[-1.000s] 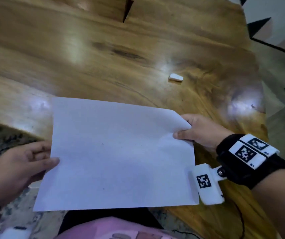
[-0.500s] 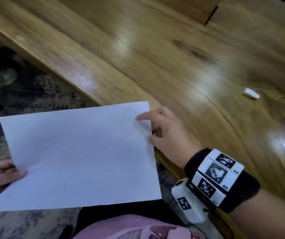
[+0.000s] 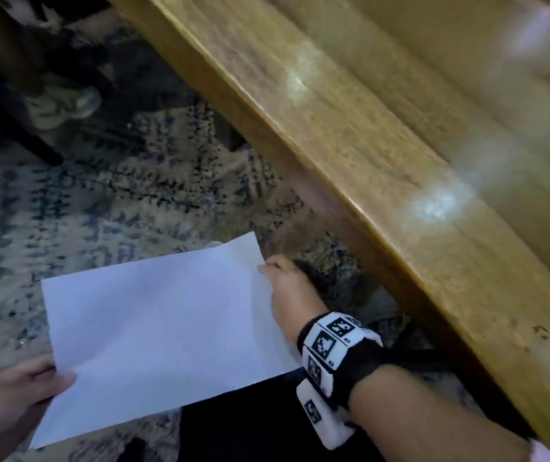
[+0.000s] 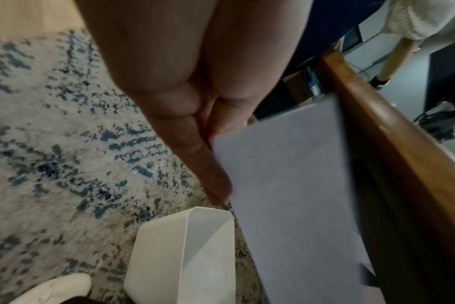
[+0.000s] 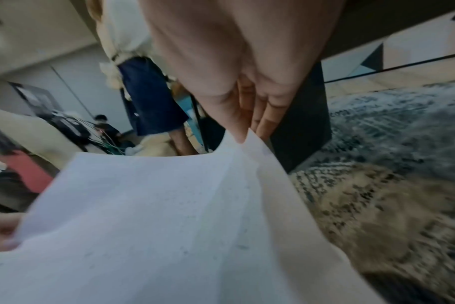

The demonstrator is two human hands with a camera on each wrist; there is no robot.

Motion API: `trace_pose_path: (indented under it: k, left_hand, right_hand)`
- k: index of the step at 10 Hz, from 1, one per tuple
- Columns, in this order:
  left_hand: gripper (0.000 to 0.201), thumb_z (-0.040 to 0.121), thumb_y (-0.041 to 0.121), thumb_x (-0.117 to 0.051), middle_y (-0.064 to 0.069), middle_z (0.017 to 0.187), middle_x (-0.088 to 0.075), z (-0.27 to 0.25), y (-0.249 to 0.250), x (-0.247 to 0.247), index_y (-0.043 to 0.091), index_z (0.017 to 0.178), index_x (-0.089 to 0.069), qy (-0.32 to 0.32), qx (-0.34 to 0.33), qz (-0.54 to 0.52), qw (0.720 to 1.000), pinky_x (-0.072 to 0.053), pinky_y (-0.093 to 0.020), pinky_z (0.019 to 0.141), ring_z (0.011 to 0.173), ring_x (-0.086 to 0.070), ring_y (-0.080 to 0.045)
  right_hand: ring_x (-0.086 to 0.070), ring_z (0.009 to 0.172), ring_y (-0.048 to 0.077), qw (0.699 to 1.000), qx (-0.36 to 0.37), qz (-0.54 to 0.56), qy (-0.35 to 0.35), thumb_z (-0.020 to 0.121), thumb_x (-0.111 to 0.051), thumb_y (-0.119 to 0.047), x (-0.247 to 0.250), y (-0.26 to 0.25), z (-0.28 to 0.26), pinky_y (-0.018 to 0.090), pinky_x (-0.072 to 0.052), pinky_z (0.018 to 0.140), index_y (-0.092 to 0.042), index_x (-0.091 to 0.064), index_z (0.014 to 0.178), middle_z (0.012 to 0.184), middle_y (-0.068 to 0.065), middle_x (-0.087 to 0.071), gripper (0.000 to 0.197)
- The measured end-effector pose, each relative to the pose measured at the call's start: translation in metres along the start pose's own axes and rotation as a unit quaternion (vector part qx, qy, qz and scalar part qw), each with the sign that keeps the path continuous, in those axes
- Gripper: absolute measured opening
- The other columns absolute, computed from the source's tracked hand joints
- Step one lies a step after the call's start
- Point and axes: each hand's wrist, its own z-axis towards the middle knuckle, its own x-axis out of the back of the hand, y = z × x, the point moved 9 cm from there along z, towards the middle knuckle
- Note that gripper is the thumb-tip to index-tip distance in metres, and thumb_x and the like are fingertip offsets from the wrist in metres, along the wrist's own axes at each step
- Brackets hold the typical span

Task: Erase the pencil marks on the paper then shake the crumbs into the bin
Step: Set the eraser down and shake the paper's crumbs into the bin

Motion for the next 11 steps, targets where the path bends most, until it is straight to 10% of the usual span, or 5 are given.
trace_pose_path:
  k: [2,5,6,8,11]
  left_hand:
    - [0.021,0.081,-0.014,-0.048,-0.008,0.066,-0.073,-0.046,0.042,-0.083,0.001,0.084,-0.063,0.012,0.057,-0.012,0.998,-0.057,-0.029,0.056,0.058,-0.067,-0.022]
    - [0.029,0.073,-0.017,-0.053,-0.002,0.059,-0.073,-0.001,-0.006,-0.090,-0.004,0.098,-0.057,0.042,0.070,-0.041,0.996,-0.052,-0.037,0.080,0.064,-0.063,-0.024]
    - [0.029,0.077,-0.016,-0.053,-0.009,0.081,-0.075,-0.001,-0.010,-0.100,0.002,0.099,-0.061,0.049,0.079,-0.044,0.995,-0.026,-0.055,0.105,0.084,-0.063,-0.030]
    - [0.031,0.078,-0.013,-0.055,0.009,0.045,-0.068,-0.008,0.016,-0.137,0.017,0.080,-0.065,0.075,-0.008,-0.004,0.997,-0.057,-0.022,0.052,0.067,-0.058,-0.022]
    - [0.030,0.078,-0.014,-0.052,-0.009,0.061,-0.073,-0.014,0.048,-0.182,0.011,0.086,-0.067,0.063,-0.043,-0.065,0.995,-0.054,-0.016,0.044,0.052,-0.064,-0.017]
  right_hand:
    - [-0.048,0.117,0.021,0.988,0.046,-0.134,-0.054,0.093,-0.037,0.007,-0.052,0.058,0.091,0.020,-0.032,0.101,-0.001,-0.051,0.130,0.136,0.006,-0.045,0.041]
    - [-0.029,0.139,0.021,0.963,0.065,-0.209,-0.160,0.096,-0.038,0.002,-0.144,0.116,0.156,0.019,-0.020,0.108,-0.007,-0.038,0.142,0.153,0.007,-0.029,0.047]
    - [-0.037,0.133,0.028,0.964,0.069,-0.230,-0.116,0.096,-0.039,-0.001,-0.142,0.122,0.168,0.026,-0.028,0.104,-0.005,-0.049,0.135,0.145,0.014,-0.040,0.041]
    - [-0.013,0.145,0.019,0.922,0.119,-0.342,-0.139,0.101,-0.038,-0.023,-0.147,0.107,0.165,0.031,-0.012,0.115,-0.012,-0.020,0.150,0.159,0.005,-0.012,0.053]
    - [0.019,0.141,0.004,0.870,0.237,-0.232,-0.366,0.099,-0.020,-0.047,-0.230,0.071,0.085,0.032,0.014,0.113,-0.026,0.016,0.146,0.156,-0.007,0.021,0.063]
